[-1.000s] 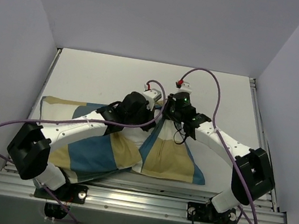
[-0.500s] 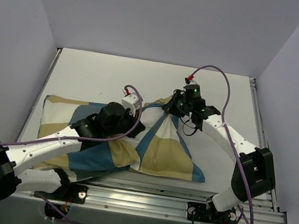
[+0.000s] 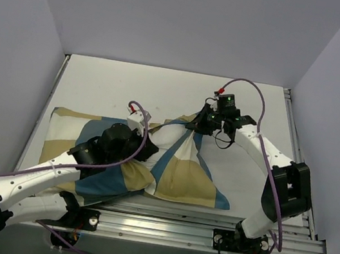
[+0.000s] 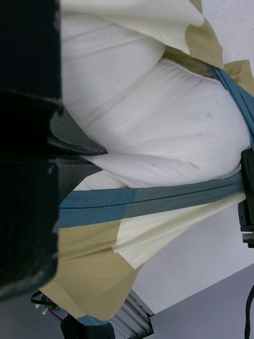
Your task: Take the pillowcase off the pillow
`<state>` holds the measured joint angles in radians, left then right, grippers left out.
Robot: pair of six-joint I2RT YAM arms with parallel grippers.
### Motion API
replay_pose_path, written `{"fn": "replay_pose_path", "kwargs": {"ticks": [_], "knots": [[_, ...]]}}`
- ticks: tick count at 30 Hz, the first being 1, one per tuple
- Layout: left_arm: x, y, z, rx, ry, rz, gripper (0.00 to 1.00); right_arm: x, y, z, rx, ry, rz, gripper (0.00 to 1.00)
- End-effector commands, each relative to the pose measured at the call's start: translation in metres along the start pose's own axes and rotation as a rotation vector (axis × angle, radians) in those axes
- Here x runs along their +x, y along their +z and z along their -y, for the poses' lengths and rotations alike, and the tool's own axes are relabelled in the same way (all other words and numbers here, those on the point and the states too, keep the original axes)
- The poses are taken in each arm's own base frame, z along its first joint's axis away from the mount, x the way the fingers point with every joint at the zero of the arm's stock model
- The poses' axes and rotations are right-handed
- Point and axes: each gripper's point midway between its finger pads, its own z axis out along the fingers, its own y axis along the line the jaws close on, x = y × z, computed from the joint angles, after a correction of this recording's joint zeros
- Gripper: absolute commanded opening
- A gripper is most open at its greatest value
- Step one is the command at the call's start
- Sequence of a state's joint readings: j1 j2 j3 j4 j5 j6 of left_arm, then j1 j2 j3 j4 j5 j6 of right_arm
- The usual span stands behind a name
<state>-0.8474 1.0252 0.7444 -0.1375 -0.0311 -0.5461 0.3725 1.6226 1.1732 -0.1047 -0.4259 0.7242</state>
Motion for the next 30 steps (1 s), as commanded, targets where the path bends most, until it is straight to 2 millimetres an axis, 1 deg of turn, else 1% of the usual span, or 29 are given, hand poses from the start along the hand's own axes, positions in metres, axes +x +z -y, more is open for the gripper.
{"fn": "replay_pose_path", "kwargs": {"ticks": [1,3,5,6,7,9,12,14,16,18,19,20,21,22,23,24,25,26,27,28,29,30], "knots": [[0.073,-0.059,-0.02,-0.079,-0.035,-0.284,0.02,-0.173,-0.058,0.139,0.5,0.094,0.646,0.0],[0.067,-0.063,-0.019,-0.077,-0.046,-0.253,0.02,-0.165,-0.057,0.152,0.529,0.103,0.623,0.0],[0.062,-0.065,-0.021,-0.078,-0.051,-0.215,0.02,-0.161,-0.058,0.165,0.546,0.137,0.616,0.0],[0.057,-0.069,-0.018,-0.061,-0.055,-0.19,0.02,-0.161,-0.061,0.176,0.548,0.164,0.608,0.0],[0.057,-0.07,-0.017,-0.055,-0.059,-0.181,0.02,-0.161,-0.062,0.182,0.55,0.178,0.605,0.0],[0.055,-0.075,-0.014,-0.031,-0.06,-0.164,0.02,-0.163,-0.065,0.188,0.557,0.184,0.609,0.0],[0.051,-0.079,-0.011,-0.007,-0.063,-0.134,0.02,-0.164,-0.063,0.19,0.561,0.179,0.592,0.0],[0.045,-0.08,-0.011,-0.006,-0.071,-0.1,0.02,-0.161,-0.056,0.189,0.54,0.173,0.566,0.0],[0.033,-0.079,-0.012,-0.022,-0.075,-0.046,0.02,-0.154,-0.049,0.185,0.52,0.162,0.536,0.0],[0.023,-0.075,-0.016,-0.051,-0.074,-0.003,0.02,-0.141,-0.043,0.185,0.505,0.148,0.503,0.0],[0.012,-0.071,-0.013,-0.052,-0.074,0.032,0.02,-0.138,-0.044,0.18,0.49,0.136,0.497,0.0],[0.007,-0.068,-0.013,-0.057,-0.061,0.048,0.02,-0.133,-0.041,0.174,0.463,0.122,0.482,0.0],[0.007,-0.057,-0.015,-0.078,-0.048,0.036,0.02,-0.123,-0.037,0.168,0.431,0.108,0.452,0.0],[-0.002,-0.049,-0.013,-0.082,-0.043,0.063,0.02,-0.123,-0.043,0.157,0.403,0.088,0.46,0.0],[-0.013,-0.044,-0.008,-0.079,-0.025,0.08,0.02,-0.115,-0.041,0.147,0.394,0.052,0.437,0.0],[-0.009,-0.028,-0.011,-0.109,-0.008,0.047,0.02,-0.114,-0.044,0.137,0.386,0.026,0.44,0.0],[-0.017,-0.019,-0.011,-0.129,-0.002,0.069,0.02,-0.116,-0.055,0.121,0.37,-0.005,0.466,0.0],[-0.028,-0.013,-0.009,-0.14,0.011,0.087,0.02,-0.106,-0.055,0.107,0.37,-0.045,0.45,0.02],[-0.023,0.003,-0.017,-0.179,0.019,0.059,0.02,-0.105,-0.062,0.099,0.382,-0.062,0.464,0.06],[-0.028,0.012,-0.017,-0.183,0.018,0.065,0.02,-0.105,-0.073,0.083,0.363,-0.083,0.492,0.09],[-0.042,0.018,-0.02,-0.192,0.006,0.086,0.02,-0.097,-0.077,0.077,0.364,-0.092,0.486,0.12],[-0.039,0.031,-0.029,-0.214,-0.002,0.063,0.02,-0.089,-0.078,0.062,0.351,-0.122,0.487,0.19]]}}
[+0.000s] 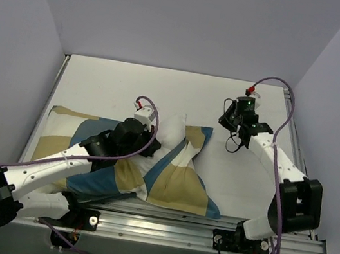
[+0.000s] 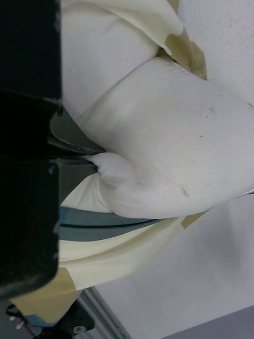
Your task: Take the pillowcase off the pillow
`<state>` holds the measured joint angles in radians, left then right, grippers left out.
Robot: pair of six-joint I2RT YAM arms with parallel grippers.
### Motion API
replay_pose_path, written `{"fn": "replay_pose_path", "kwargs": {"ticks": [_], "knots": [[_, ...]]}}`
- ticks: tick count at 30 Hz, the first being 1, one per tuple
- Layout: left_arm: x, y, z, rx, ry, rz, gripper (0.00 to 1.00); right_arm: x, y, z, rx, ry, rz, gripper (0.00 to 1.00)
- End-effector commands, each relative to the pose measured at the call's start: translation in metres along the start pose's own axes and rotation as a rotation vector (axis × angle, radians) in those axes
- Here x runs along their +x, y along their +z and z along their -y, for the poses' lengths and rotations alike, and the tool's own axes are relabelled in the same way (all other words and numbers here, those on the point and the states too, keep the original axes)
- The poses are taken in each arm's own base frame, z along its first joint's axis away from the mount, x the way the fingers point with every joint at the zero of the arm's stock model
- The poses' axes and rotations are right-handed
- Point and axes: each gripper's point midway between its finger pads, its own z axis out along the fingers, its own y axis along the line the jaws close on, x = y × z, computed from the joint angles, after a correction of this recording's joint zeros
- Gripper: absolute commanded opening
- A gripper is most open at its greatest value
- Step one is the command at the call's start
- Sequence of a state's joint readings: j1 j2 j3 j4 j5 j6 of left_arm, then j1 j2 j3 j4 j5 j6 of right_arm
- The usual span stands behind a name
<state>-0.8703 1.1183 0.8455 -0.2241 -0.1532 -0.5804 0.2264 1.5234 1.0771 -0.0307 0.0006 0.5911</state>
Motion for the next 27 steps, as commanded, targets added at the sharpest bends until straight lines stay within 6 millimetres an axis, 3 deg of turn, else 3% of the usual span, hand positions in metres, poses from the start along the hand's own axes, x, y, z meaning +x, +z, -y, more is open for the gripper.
{"fn": "replay_pose_path", "kwargs": {"ticks": [1,5,6,10,14,22,27], "knots": [[-0.039,0.029,-0.019,-0.081,-0.008,0.086,0.02,-0.021,-0.055,-0.033,-0.042,-0.071,0.122,0.23],[-0.064,0.06,-0.033,-0.096,-0.074,0.081,0.02,0.005,-0.088,-0.074,-0.107,-0.123,0.128,0.34],[-0.073,0.07,-0.031,-0.098,-0.071,0.085,0.02,0.02,-0.097,-0.092,-0.148,-0.132,0.111,0.39],[-0.084,0.082,-0.025,-0.085,-0.061,0.073,0.02,0.049,-0.106,-0.12,-0.159,-0.165,0.111,0.49],[-0.082,0.082,-0.027,-0.091,-0.068,0.061,0.02,0.068,-0.106,-0.146,-0.165,-0.199,0.108,0.5],[-0.068,0.074,-0.037,-0.116,-0.106,0.042,0.02,0.1,-0.084,-0.152,-0.101,-0.27,0.083,0.45],[-0.065,0.07,-0.04,-0.128,-0.11,0.043,0.02,0.115,-0.07,-0.139,-0.034,-0.304,0.056,0.48]]}}
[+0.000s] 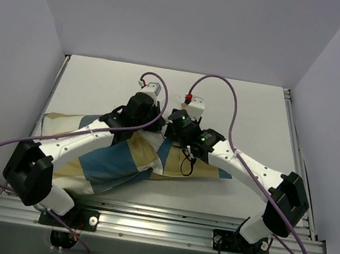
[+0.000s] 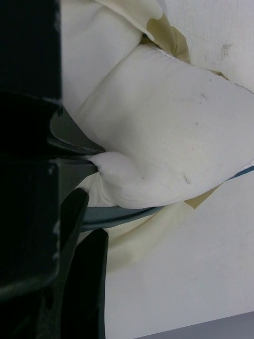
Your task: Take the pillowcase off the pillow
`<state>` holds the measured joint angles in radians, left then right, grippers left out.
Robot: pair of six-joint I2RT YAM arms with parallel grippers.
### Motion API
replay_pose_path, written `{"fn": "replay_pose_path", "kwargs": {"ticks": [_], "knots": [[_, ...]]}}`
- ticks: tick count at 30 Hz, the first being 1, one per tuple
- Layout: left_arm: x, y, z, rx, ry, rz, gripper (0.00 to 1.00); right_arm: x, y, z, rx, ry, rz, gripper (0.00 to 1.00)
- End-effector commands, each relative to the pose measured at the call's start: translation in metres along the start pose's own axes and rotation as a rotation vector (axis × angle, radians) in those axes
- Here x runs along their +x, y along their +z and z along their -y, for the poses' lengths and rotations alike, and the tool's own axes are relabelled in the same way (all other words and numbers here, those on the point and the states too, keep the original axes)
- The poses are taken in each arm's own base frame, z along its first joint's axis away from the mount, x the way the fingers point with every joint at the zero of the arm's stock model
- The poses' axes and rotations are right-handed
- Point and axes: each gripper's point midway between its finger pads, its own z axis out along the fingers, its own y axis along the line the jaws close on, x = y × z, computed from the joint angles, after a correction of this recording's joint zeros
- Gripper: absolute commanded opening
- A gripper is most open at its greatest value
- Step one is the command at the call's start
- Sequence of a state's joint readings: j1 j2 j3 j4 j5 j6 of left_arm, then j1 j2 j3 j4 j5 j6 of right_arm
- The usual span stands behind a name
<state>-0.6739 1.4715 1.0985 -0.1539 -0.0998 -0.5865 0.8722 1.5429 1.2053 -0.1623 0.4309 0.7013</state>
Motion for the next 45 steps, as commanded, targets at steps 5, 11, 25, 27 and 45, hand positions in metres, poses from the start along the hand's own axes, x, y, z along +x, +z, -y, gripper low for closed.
{"fn": "replay_pose_path", "kwargs": {"ticks": [5,11,25,27,45], "knots": [[-0.009,-0.011,-0.011,-0.036,-0.023,0.022,0.02,0.031,0.012,0.039,0.164,-0.064,-0.05,0.38],[-0.037,-0.027,-0.047,-0.145,-0.067,0.09,0.02,0.06,0.008,0.105,0.296,-0.097,-0.122,0.0],[-0.073,-0.077,-0.109,-0.315,-0.178,0.188,0.02,0.079,-0.001,0.184,0.368,0.062,-0.192,0.0],[-0.068,-0.072,-0.091,-0.205,-0.152,0.162,0.02,0.077,0.003,0.174,0.314,0.05,-0.193,0.0],[-0.049,-0.083,0.085,0.337,0.721,0.159,0.9,0.016,0.02,0.082,-0.073,-0.007,-0.115,0.0]]}}
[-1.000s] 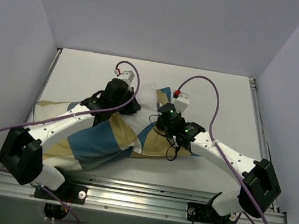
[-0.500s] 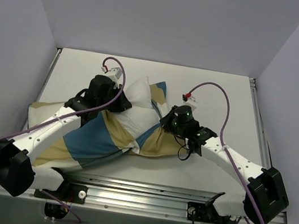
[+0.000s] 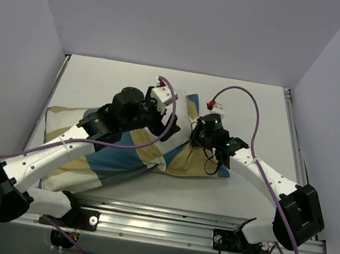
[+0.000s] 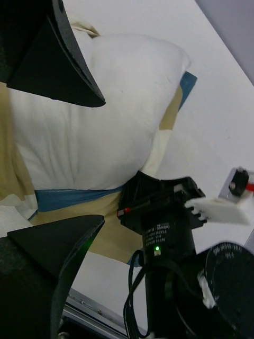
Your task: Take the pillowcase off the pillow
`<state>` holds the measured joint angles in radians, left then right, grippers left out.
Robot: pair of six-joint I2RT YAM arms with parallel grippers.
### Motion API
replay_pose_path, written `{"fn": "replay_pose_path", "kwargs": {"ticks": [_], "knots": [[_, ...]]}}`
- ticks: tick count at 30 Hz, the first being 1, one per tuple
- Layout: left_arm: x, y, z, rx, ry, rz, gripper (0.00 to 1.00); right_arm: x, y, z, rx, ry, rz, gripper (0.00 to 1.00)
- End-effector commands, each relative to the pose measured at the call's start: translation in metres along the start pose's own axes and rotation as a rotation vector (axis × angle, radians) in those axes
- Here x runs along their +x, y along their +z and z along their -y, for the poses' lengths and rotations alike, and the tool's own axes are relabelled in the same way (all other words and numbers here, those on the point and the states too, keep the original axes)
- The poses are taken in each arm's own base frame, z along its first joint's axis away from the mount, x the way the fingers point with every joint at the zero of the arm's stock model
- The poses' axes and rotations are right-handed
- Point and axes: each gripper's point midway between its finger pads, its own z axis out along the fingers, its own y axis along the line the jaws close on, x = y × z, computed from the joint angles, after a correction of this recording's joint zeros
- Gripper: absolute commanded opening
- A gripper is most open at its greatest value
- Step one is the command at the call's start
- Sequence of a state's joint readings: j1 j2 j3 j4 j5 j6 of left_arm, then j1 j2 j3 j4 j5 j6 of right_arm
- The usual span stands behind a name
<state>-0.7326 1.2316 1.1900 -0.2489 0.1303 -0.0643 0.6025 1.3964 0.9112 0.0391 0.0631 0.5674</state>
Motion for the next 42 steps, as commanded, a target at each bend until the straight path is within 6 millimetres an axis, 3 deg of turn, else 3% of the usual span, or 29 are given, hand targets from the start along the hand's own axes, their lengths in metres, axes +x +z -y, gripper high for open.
{"fn": "replay_pose_path", "kwargs": {"ticks": [1,4,8,13,22,27,28,31,37,42], "knots": [[-0.002,0.024,0.006,0.002,0.196,-0.024,0.9,-0.003,0.001,0.01,0.051,-0.052,-0.01,0.0],[0.019,0.054,0.006,-0.005,0.227,-0.094,0.9,-0.003,0.0,0.009,0.047,-0.055,-0.009,0.0],[0.039,0.077,0.002,-0.034,0.226,-0.142,0.93,-0.003,-0.001,0.009,0.044,-0.05,-0.007,0.0],[0.078,0.09,-0.009,-0.107,0.149,-0.227,0.94,0.0,-0.003,0.01,0.047,-0.037,-0.006,0.0],[0.157,0.103,0.001,-0.128,-0.024,-0.39,1.0,0.003,-0.001,0.008,0.053,-0.029,-0.011,0.0],[0.185,0.102,-0.018,-0.251,-0.064,-0.444,0.55,-0.001,-0.004,0.008,0.061,-0.006,0.01,0.0],[0.185,0.1,-0.022,-0.277,-0.078,-0.44,0.32,0.001,-0.005,0.011,0.074,-0.005,0.01,0.0],[0.167,0.094,-0.035,-0.341,-0.092,-0.387,0.03,0.003,-0.008,0.024,0.127,0.007,0.025,0.0],[0.107,0.053,-0.073,-0.517,-0.183,-0.23,0.02,0.032,-0.015,0.075,0.309,0.064,-0.014,0.0],[0.085,0.013,-0.106,-0.638,-0.293,-0.153,0.02,0.053,-0.023,0.113,0.42,0.136,-0.033,0.0]]}}
